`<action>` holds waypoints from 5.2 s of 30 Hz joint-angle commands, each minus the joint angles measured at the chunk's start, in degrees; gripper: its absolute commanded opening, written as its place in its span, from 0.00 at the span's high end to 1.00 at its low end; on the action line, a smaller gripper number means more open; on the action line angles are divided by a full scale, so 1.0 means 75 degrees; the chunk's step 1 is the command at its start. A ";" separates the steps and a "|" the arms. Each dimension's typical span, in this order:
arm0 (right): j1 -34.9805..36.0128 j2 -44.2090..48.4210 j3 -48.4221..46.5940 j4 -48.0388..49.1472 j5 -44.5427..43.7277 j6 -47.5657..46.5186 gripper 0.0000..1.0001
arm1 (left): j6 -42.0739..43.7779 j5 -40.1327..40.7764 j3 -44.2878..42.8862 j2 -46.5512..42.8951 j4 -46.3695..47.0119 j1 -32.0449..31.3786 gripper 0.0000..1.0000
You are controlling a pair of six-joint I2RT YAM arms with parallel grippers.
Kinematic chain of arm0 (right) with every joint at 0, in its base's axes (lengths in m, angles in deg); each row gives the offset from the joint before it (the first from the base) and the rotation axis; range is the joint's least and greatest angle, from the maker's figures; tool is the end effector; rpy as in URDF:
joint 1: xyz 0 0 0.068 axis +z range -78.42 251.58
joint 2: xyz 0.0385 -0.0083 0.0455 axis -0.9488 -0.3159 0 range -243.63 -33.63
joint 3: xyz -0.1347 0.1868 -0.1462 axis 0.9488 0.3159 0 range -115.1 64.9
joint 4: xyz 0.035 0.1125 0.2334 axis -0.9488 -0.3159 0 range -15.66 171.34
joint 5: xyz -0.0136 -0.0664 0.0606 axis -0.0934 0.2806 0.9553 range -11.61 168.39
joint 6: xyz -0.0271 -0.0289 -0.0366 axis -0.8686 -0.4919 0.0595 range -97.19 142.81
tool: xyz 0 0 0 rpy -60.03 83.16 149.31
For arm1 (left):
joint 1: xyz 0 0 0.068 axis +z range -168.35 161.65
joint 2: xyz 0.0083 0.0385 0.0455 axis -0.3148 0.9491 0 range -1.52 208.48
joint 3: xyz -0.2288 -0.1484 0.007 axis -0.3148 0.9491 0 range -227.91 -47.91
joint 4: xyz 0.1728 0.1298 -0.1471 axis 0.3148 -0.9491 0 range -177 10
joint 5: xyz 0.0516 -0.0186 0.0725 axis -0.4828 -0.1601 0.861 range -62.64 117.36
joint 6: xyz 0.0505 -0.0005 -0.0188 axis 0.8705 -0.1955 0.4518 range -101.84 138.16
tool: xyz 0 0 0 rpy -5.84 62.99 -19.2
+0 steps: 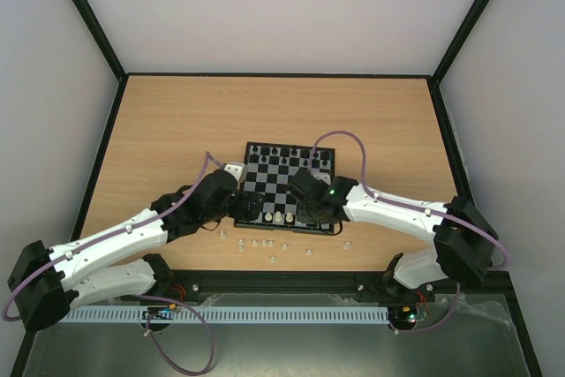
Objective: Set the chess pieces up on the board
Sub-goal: Place the chess piece on the chessboard, then pick up the chess piece at the center of the board.
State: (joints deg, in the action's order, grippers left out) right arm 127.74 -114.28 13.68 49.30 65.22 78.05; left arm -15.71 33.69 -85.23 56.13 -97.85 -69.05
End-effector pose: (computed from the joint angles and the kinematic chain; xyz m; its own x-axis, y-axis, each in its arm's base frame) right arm 0.1582 0.2213 0.2104 -0.8936 0.1039 -0.4367 -0.0244 0.9602 0.2784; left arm 0.1394 -0.1641 0.2400 -0.7231 0.0090 -0.6907 0.3748 0.8450 -0.3814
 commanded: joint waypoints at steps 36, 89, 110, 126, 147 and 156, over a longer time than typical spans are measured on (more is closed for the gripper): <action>0.0047 0.0373 0.0701 0.0226 0.0036 0.0194 0.72 | -0.0025 0.0065 -0.0018 -0.0070 -0.0115 0.0045 0.00; -0.0731 0.2471 0.1199 0.1019 0.0482 -0.2799 0.01 | -0.4684 0.1828 0.0453 -0.0134 -0.3430 -0.2405 0.01; -0.0727 0.2642 0.1298 0.1174 0.0538 -0.2905 0.02 | -0.5135 0.1831 0.1126 0.0198 -0.3022 -0.2406 0.37; -0.0728 0.2754 0.1333 0.1175 0.0488 -0.2866 0.01 | -0.4343 0.2007 0.1091 0.0671 -0.2404 -0.1774 0.70; -0.0728 0.2773 0.1404 0.1252 0.0518 -0.2878 0.02 | -0.4044 0.1922 0.1249 0.0977 -0.2272 -0.1499 0.82; -0.0731 0.2761 0.1404 0.1249 0.0525 -0.2885 0.01 | -0.3915 0.1907 0.1020 0.1068 -0.2398 -0.1489 0.95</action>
State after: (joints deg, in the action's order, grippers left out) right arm 122.54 -94.36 23.41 59.05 69.15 56.85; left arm -45.63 47.76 -76.73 63.56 -114.61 -80.44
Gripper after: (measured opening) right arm 0.986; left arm 0.075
